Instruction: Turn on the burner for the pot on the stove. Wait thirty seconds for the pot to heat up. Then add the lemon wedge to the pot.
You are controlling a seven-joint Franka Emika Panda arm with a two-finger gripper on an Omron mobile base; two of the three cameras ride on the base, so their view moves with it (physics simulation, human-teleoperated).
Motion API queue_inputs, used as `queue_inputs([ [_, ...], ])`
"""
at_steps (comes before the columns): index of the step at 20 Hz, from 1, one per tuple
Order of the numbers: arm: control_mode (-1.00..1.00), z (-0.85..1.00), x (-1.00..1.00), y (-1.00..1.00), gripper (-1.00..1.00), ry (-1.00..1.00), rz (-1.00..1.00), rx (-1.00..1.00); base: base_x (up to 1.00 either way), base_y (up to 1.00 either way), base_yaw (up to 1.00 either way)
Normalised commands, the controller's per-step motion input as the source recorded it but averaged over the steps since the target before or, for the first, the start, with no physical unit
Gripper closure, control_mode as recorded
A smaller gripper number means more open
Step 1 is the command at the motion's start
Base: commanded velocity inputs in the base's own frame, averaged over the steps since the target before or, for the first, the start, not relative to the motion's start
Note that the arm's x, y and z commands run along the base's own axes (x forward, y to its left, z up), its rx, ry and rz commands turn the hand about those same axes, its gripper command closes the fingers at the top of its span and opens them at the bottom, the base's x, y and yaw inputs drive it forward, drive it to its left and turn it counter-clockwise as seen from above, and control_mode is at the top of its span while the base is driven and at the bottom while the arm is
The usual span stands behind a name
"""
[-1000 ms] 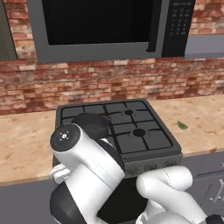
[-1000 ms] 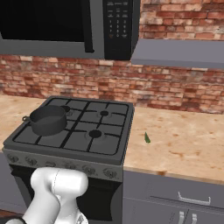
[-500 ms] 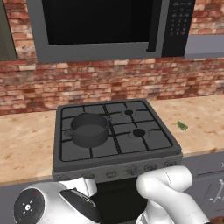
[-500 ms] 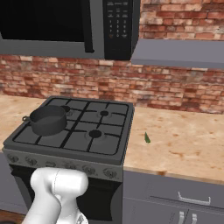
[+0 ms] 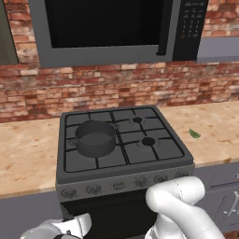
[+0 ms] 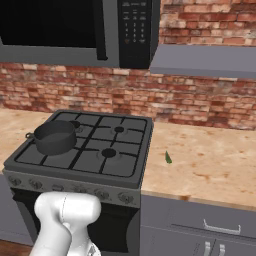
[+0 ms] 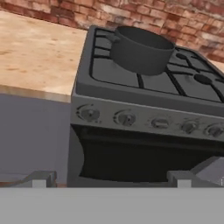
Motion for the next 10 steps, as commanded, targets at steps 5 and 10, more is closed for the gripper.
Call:
queue_inputs([
  [5,-1.00,-0.46,0.34,0.00,-1.00,-0.04,0.00,0.06,0.00,0.00,0.00],
  [10,-1.00,-0.40,0.40,0.00,-1.00,-0.04,0.00,0.08,0.00,0.00,0.00],
])
